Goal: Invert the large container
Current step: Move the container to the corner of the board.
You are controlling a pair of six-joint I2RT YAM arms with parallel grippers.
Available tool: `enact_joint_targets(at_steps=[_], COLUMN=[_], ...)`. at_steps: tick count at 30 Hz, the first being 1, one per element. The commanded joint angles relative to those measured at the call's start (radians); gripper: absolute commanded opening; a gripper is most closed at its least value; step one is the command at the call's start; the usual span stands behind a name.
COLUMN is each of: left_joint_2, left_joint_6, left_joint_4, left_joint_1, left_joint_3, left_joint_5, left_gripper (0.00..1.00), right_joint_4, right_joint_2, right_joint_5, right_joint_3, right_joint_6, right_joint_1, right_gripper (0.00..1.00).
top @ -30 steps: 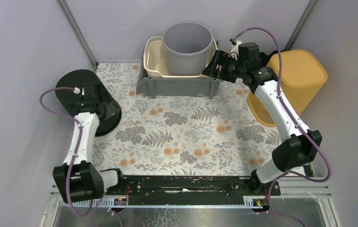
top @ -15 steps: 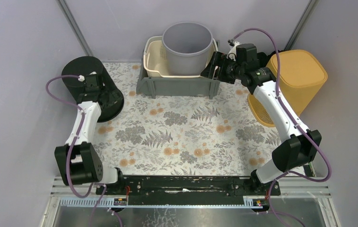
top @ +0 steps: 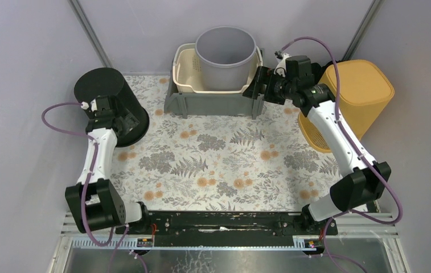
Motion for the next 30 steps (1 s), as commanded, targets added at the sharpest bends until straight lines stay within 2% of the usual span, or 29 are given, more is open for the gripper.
enact_joint_targets(at_steps=[1, 6, 16, 21, 30], left_joint_2=[0.085, 0.221, 0.442, 0.458, 0.519], left_joint_6=[-0.027, -0.009, 0.029, 0.038, 0.029], left_joint_4=[0.048, 0.109, 0.24, 0.348, 0.396], left_joint_1=[0.029, 0.035, 0.032, 0.025, -0.053], left_joint_3=[0.049, 0.128, 0.296, 0.272, 0.264], left_joint_5=[-0.03, -0.007, 0.161, 0.24, 0.236], left_gripper=[1.0, 1.0, 0.99, 1.0, 1.0], right_joint_4=[-0.001, 0.009, 0.015, 0.038, 0.04], right_joint_2=[-0.081, -0.092, -0.061, -0.057, -0.06], right_joint_5=[-0.026, -0.042, -0.03, -0.045, -0.07], right_joint_3=[0.006, -0.011, -0.005, -0.023, -0.031], right_joint_6=[-0.028, -0.018, -0.031, -0.019, -0.016], right_joint_1=[0.011, 0.011, 0.011, 0.013, 0.012], right_gripper=[0.99, 1.0, 0.99, 0.99, 0.99])
